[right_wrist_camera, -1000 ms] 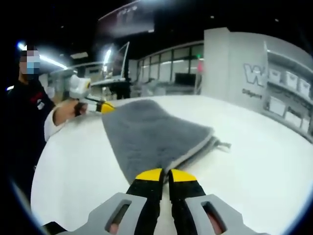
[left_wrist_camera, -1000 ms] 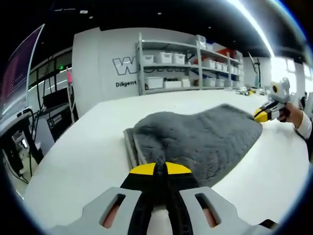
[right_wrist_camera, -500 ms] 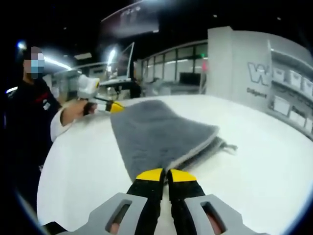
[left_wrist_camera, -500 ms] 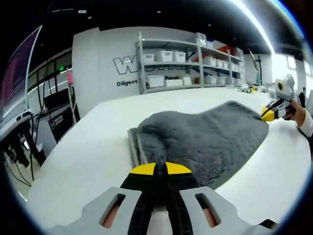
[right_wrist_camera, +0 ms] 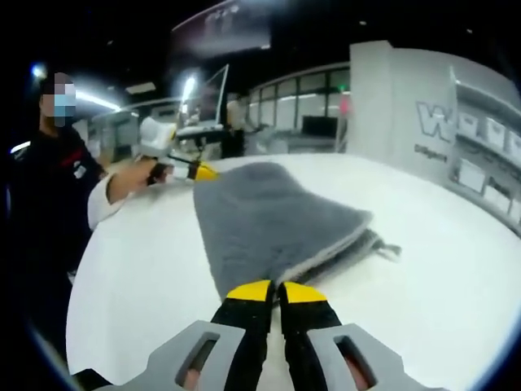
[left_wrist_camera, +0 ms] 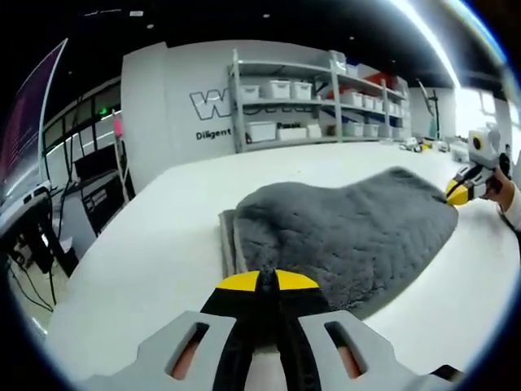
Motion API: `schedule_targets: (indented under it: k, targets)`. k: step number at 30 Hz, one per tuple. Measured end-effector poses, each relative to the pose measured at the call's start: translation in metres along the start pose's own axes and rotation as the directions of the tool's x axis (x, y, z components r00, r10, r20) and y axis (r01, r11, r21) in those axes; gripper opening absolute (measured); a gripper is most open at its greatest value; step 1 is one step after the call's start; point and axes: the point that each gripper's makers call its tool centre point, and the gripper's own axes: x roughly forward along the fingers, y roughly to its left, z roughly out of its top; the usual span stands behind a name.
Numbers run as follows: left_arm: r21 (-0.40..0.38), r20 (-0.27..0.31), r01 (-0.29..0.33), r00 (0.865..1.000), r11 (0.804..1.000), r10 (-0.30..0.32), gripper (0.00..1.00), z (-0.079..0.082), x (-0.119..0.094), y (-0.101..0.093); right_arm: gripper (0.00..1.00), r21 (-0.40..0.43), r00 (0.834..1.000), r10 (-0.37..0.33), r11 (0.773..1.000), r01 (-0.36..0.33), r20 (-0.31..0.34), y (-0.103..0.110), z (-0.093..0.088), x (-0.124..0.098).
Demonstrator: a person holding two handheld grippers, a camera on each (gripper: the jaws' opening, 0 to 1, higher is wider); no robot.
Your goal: Open the folded towel by lifting each exposed corner and separating the folded layers until the towel lies flat within the target outline without major curled edges
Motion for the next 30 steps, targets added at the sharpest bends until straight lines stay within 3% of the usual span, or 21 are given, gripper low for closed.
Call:
schedule_targets:
  k: [8, 22, 30]
  targets:
    - [0.024, -0.007, -0.014, 1.000, 1.000, 0.014, 0.04, 0.000, 0.003, 0.001, 0.00, -0.023, 1.000, 0.024, 0.999, -0.024, -0.019, 0.011, -0.001, 0.000]
    - [0.065, -0.024, -0.036, 0.999, 0.997, 0.038, 0.04, 0.003, 0.015, 0.006, 0.00, 0.004, 0.992, 0.124, 0.992, -0.124, -0.028, 0.034, -0.001, -0.001]
    - [0.099, -0.031, -0.044, 0.998, 0.994, 0.047, 0.04, 0.005, 0.025, 0.007, 0.00, -0.065, 0.988, 0.148, 0.987, -0.150, -0.032, 0.045, 0.000, 0.000]
